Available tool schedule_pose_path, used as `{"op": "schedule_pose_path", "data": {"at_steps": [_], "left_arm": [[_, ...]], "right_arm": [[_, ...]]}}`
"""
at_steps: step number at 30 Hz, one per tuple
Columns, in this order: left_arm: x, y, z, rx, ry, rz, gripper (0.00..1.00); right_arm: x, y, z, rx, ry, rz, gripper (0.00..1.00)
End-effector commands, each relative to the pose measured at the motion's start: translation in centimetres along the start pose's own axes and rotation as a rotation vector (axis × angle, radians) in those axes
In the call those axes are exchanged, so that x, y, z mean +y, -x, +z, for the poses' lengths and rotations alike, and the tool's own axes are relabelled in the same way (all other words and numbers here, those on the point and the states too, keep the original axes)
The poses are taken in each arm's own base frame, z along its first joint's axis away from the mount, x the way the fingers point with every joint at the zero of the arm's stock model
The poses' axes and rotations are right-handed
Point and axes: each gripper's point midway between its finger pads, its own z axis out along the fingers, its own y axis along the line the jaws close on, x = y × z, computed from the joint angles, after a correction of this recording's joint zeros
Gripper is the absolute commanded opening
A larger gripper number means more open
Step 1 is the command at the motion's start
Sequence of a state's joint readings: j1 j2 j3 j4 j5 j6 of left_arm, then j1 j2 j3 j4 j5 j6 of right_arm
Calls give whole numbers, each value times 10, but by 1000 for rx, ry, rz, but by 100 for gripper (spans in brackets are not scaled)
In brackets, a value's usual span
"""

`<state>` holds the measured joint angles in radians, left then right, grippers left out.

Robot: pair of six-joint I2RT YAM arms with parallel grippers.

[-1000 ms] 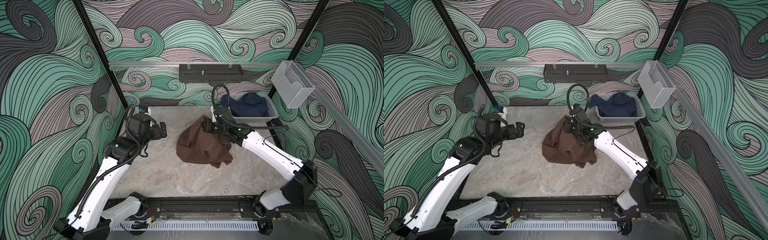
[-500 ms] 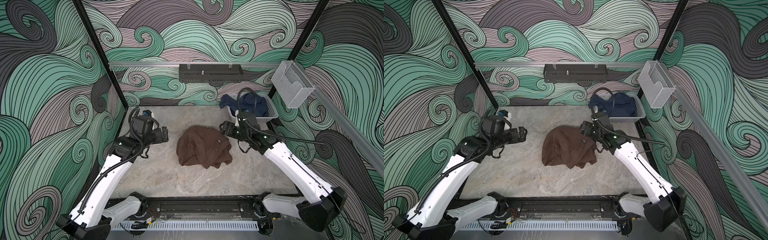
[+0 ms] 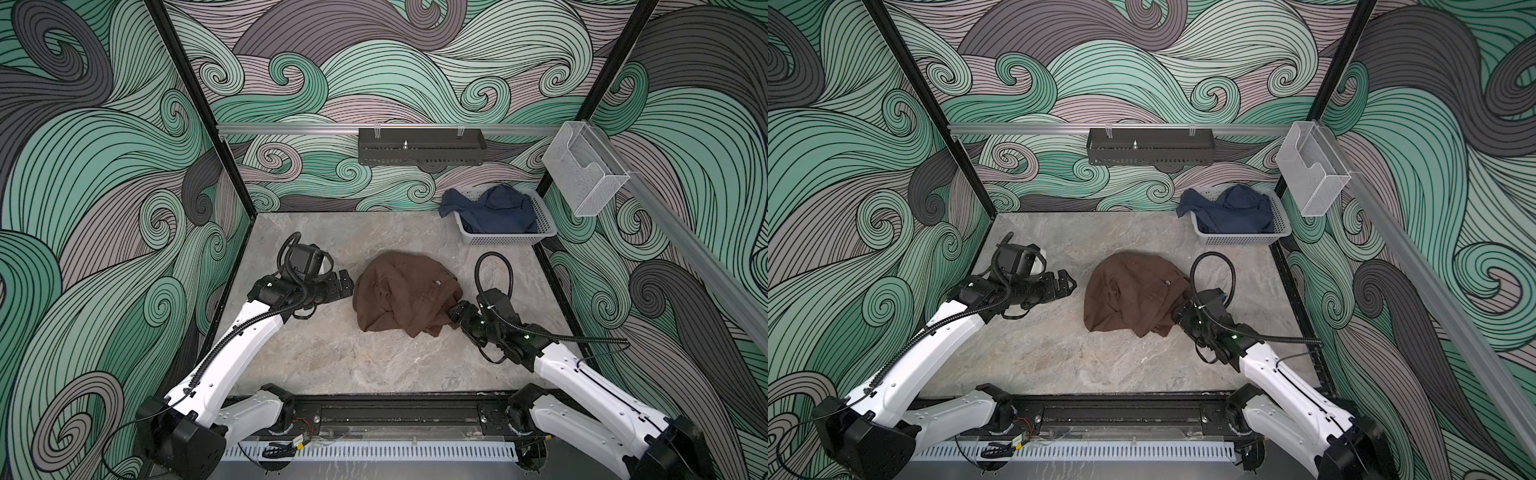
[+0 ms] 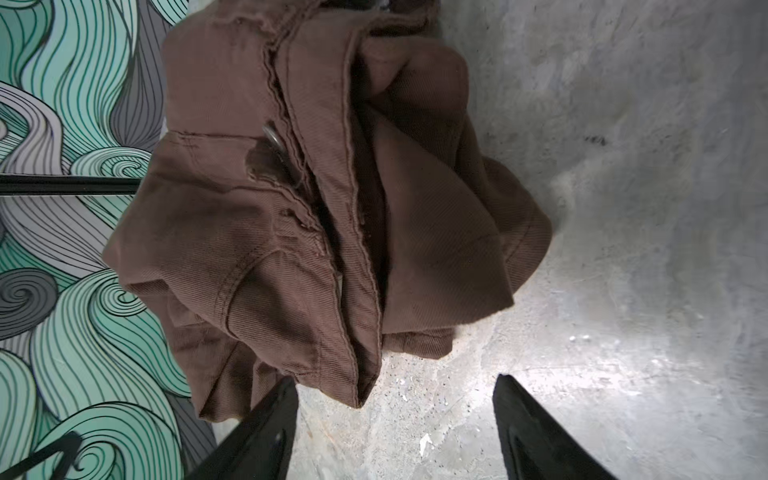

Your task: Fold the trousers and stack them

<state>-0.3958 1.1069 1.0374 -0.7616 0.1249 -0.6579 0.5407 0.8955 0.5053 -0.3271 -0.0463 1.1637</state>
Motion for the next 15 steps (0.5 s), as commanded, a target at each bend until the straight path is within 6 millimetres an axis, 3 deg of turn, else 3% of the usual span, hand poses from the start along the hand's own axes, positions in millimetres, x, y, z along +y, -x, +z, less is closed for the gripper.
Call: {"op": "schedule_pose_path", "data": {"at_steps": [1, 8, 15], "left_arm": [[-13, -4, 0, 4, -97, -79, 99], [-7, -15, 5, 12, -113, -139, 99], [4, -23, -3, 1, -107, -166, 99]], "right_arm": [[17, -1, 2, -30, 112, 98, 75], [15, -25, 18, -25, 147, 173, 75], [20, -61, 48, 33, 155, 282, 79]]}}
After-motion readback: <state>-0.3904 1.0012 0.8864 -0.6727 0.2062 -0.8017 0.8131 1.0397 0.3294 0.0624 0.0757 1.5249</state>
